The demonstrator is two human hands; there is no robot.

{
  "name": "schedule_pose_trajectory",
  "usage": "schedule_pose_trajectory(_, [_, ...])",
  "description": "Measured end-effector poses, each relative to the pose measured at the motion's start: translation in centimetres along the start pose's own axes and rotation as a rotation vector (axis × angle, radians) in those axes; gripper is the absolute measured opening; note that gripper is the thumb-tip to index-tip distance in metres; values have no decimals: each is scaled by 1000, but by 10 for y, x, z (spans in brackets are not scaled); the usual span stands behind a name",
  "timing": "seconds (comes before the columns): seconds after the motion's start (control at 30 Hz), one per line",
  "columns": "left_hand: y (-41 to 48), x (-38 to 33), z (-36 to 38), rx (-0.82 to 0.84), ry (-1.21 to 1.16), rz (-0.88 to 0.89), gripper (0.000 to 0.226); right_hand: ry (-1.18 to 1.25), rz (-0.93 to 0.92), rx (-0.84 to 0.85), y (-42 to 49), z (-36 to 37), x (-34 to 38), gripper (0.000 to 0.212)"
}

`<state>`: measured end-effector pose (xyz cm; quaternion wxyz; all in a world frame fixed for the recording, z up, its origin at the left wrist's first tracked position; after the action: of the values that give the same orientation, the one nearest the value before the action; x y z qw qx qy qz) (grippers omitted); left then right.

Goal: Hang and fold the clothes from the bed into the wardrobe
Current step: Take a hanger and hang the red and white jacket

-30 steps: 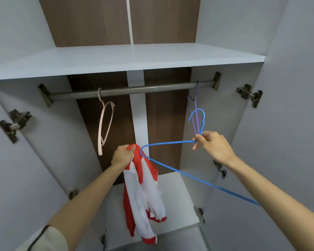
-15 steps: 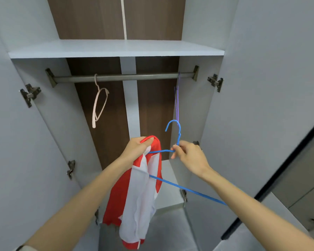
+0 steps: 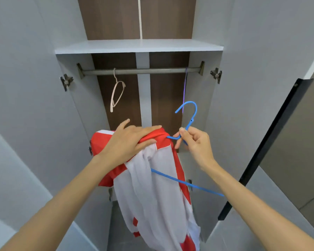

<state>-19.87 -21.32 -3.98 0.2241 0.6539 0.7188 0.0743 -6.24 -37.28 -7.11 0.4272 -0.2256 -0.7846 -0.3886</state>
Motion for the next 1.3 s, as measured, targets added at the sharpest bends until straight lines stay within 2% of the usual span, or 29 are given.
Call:
schedule_pose_trajectory(0.1, [-10, 7, -6, -95, -6, -44, 41, -48, -38, -1, -2, 4, 13, 30])
schedule_pose_trajectory(0.17, [-15, 9, -14, -178, -24, -65, 35, -185, -76, -21, -1, 9, 15, 22])
schedule_pose_trajectory(0.23, [-20, 14, -22, -227, -73, -117, 30, -296, -95, -176, -6, 8, 13, 9])
schedule_pose_trajectory(0.3, [-27, 23, -33, -263, -124, -173, 29, -359, -188, -364, -23, 4, 9, 20])
schedule_pose_trajectory(0.33, [-30, 27, -39, -280, -136, -180, 29, -383, -280, -396, -36, 5, 6, 30])
schedule_pose_trajectory(0.4, [-35, 33, -53, -308, -138, -182, 28, -469, -453, -317, -66, 16, -3, 46])
schedule_pose_trajectory(0.47, [-38, 34, -65, -326, -141, -150, 27, -602, -488, -129, -91, 35, -22, 52])
schedule_pose_trajectory(0.5, [-39, 33, -69, -335, -146, -128, 27, -662, -420, -13, -99, 47, -33, 47])
schedule_pose_trajectory(0.57, [-41, 30, -77, -335, -161, -103, 29, -661, -158, 246, -108, 73, -51, 23])
schedule_pose_trajectory(0.6, [-43, 28, -81, -323, -169, -96, 30, -642, -56, 306, -108, 87, -55, 31])
schedule_pose_trajectory(0.7, [-47, 28, -90, -295, -196, -85, 34, -404, 132, 271, -99, 123, -51, 62])
schedule_pose_trajectory(0.77, [-51, 31, -98, -291, -219, -103, 36, -268, 230, 260, -89, 144, -46, 59])
schedule_pose_trajectory(0.83, [-57, 37, -105, -292, -252, -136, 38, -336, 223, 283, -81, 159, -48, 35])
schedule_pose_trajectory(0.9, [-66, 44, -113, -303, -305, -149, 36, -332, 233, 255, -74, 164, -51, 22])
schedule_pose_trajectory(1.0, [-80, 65, -120, -349, -375, -188, 33, -279, 274, 156, -64, 151, -55, 13])
schedule_pose_trajectory(1.17, [-97, 105, -114, -375, -466, -264, 38, -151, 188, -18, -38, 98, -54, 9])
schedule_pose_trajectory(1.3, [-98, 125, -96, -338, -504, -318, 35, -253, 123, -42, -19, 60, -54, 9])
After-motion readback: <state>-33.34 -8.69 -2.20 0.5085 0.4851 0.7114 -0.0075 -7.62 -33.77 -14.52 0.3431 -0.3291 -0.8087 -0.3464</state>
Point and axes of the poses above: each hand's wrist, its own y-axis towards the middle knuckle, its own z-axis out of the palm, x = y × z, the point moved 2 cm from there along y, towards the middle knuckle, and after that the axes turned 12 degrees about -y, right-handed, at the moved point
